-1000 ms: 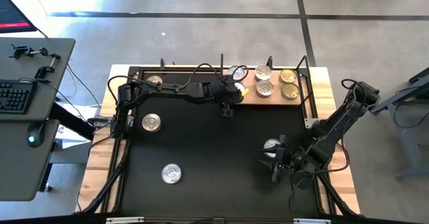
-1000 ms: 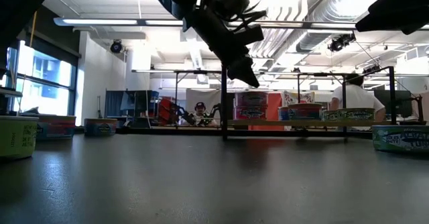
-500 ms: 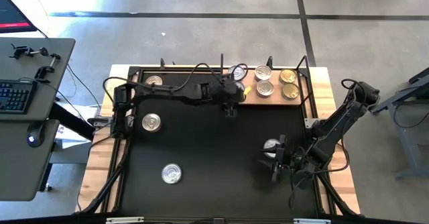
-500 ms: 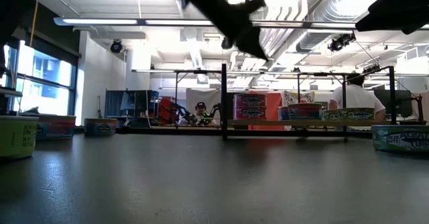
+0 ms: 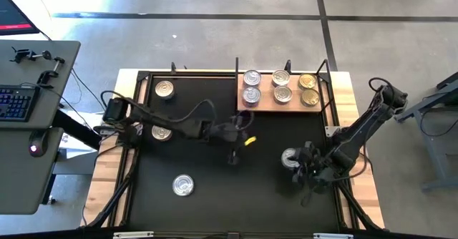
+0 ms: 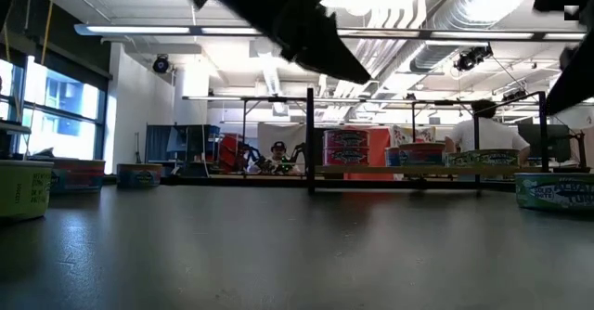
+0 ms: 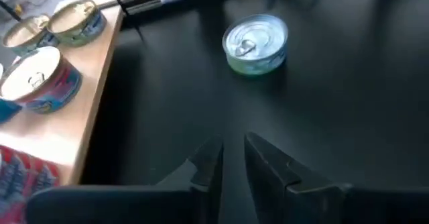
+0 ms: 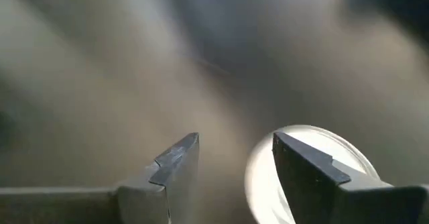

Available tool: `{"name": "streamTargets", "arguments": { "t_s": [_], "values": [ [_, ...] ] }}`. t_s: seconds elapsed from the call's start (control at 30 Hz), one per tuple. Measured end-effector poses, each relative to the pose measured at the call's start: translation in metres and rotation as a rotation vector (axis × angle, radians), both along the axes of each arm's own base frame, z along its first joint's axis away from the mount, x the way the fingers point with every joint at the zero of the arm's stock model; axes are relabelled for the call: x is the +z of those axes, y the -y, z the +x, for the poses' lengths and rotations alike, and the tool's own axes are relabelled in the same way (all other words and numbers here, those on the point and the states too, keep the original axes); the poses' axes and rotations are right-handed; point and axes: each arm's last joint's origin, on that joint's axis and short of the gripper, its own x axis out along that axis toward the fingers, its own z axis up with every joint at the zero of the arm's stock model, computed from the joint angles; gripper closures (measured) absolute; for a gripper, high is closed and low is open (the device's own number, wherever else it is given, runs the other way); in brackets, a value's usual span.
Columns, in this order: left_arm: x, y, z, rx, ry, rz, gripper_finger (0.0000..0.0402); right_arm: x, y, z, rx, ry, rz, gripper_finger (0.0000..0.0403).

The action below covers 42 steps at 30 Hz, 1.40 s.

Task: Stack canned seafood by type on shelf
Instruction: Stack the blue-pink tuna can on top of the other blue-pink tuna can on the shelf

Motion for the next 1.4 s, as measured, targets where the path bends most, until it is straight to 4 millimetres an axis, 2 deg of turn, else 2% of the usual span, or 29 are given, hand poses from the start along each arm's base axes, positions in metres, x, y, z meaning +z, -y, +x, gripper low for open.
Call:
{"name": "streamTargets", "arguments": {
  "t_s": [0.17,0.33,0.53,0.7,0.8,1.0,1.17,1.27,1.4],
  "values": [
    [-0.027,0.009,-0.031,0.096,0.135,-0.047,0.0358,-0.004,0.020,0.005,-0.163,-0.069,-0.005,0.0219],
    [-0.026,0.001,-0.064,0.230,0.200,-0.026,0.0360,-0.002,0.035,0.022,-0.169,-0.060,-0.027,0.0219],
    [-0.023,-0.014,-0.098,0.287,0.220,-0.036,0.0360,-0.001,0.060,0.042,-0.170,-0.079,-0.017,0.0219],
    [-0.027,-0.023,-0.116,0.345,0.211,-0.078,0.0360,0.000,0.081,0.052,-0.176,-0.101,-0.030,0.0219],
    [-0.024,-0.024,-0.134,0.465,0.133,-0.102,0.0361,0.002,0.088,0.056,-0.173,-0.086,-0.059,0.0219],
    [-0.005,-0.020,-0.186,0.700,-0.071,-0.157,0.0372,0.004,0.088,0.060,-0.153,-0.049,-0.132,0.0219],
    [-0.002,-0.019,-0.230,0.923,-0.196,-0.287,0.0385,0.006,0.077,0.059,-0.132,-0.005,-0.128,0.0219],
    [-0.006,-0.022,-0.242,1.067,-0.213,-0.317,0.0393,0.009,0.066,0.058,-0.108,0.048,-0.142,0.0219],
    [-0.023,-0.028,-0.249,1.171,-0.247,-0.318,0.0401,0.012,0.052,0.056,-0.075,0.109,-0.168,0.0219]
  ]
}}
